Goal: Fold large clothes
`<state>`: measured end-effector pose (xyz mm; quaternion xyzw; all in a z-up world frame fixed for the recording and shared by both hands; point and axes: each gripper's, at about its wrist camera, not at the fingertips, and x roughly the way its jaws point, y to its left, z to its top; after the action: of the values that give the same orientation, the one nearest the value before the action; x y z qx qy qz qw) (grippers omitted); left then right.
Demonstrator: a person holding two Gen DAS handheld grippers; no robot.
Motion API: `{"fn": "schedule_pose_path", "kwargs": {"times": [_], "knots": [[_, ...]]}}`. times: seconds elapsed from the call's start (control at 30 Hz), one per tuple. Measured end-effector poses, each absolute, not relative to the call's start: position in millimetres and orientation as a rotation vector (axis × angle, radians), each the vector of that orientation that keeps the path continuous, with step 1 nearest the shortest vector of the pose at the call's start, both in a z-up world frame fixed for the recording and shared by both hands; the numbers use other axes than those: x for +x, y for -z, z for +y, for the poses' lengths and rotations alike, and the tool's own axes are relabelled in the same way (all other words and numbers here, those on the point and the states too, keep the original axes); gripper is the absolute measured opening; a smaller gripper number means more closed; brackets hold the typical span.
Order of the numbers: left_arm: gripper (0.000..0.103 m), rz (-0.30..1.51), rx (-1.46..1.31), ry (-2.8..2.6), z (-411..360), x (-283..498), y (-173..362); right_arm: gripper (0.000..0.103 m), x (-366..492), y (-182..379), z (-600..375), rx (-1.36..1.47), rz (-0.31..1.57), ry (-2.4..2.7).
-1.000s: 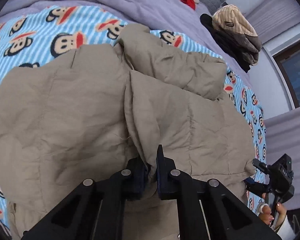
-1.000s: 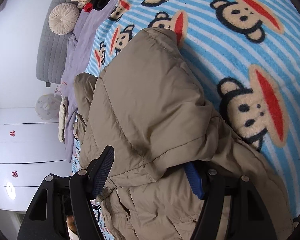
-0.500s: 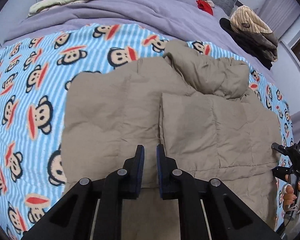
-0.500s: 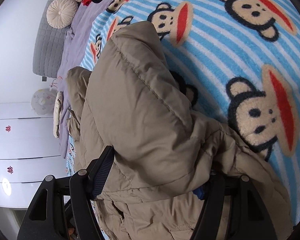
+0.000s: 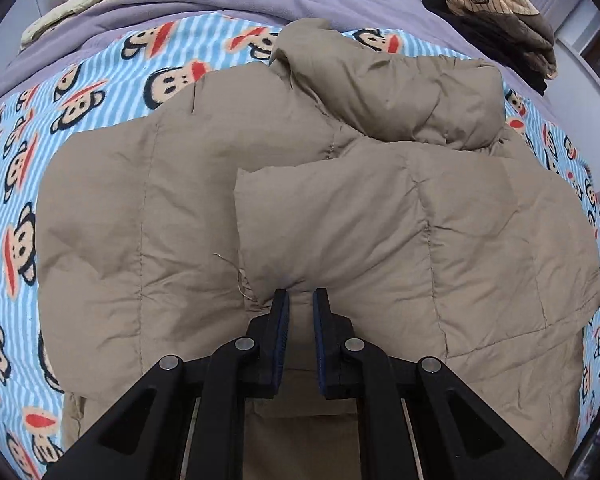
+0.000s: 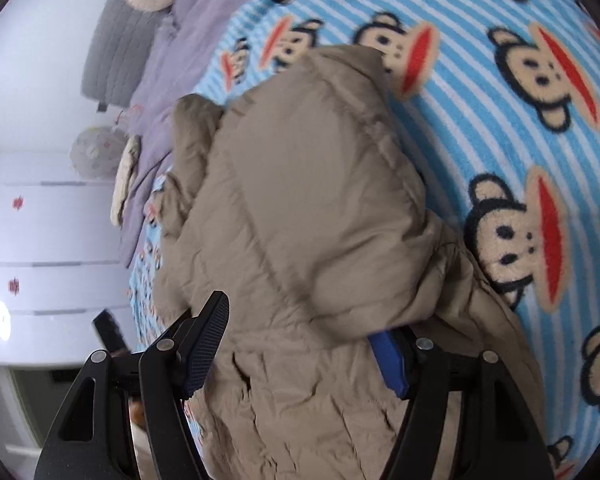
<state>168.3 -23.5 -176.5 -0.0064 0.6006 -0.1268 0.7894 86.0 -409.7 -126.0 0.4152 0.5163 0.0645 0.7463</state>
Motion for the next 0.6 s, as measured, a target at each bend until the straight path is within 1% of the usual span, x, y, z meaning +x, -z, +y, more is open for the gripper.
{"fn": "schedule_pose_path", "kwargs": {"times": [0.07, 0.13, 0.2, 0.3, 0.33, 0.37, 0.4, 0.5, 0.53, 0.6], "knots": [[0.013, 1.300, -0.014, 0.272, -23, 170, 178, 0.072, 82, 105, -424, 0.872, 1.059, -0.157], [0.013, 1.305, -0.002, 0.262, -26, 171, 178, 0.072, 87, 105, -453, 0.912, 1.001, -0.077], [0.013, 1.305, 0.005, 0.251, -28, 170, 178, 0.072, 97, 132, -484, 1.060, 0.975, 0.000], [0.013, 1.306, 0.006, 0.242, -30, 169, 180, 0.071, 116, 183, -509, 1.266, 1.000, 0.068], [0.013, 1.307, 0.006, 0.243, -30, 170, 181, 0.067, 124, 191, -509, 1.283, 1.001, 0.053], [0.013, 1.308, 0.007, 0.243, -32, 172, 183, 0.042, 136, 192, -504, 1.243, 1.000, 0.015], [0.013, 1.308, 0.007, 0.244, -33, 172, 184, 0.023, 147, 188, -498, 1.158, 1.018, 0.013], [0.013, 1.308, 0.004, 0.248, -37, 175, 189, 0.021, 172, 189, -484, 0.910, 1.107, 0.104], [0.013, 1.310, 0.004, 0.246, -39, 176, 189, 0.021, 176, 195, -481, 0.862, 1.135, 0.129], [0.013, 1.320, 0.014, 0.234, -41, 177, 183, 0.021, 177, 200, -482, 0.862, 1.147, 0.153]]}}
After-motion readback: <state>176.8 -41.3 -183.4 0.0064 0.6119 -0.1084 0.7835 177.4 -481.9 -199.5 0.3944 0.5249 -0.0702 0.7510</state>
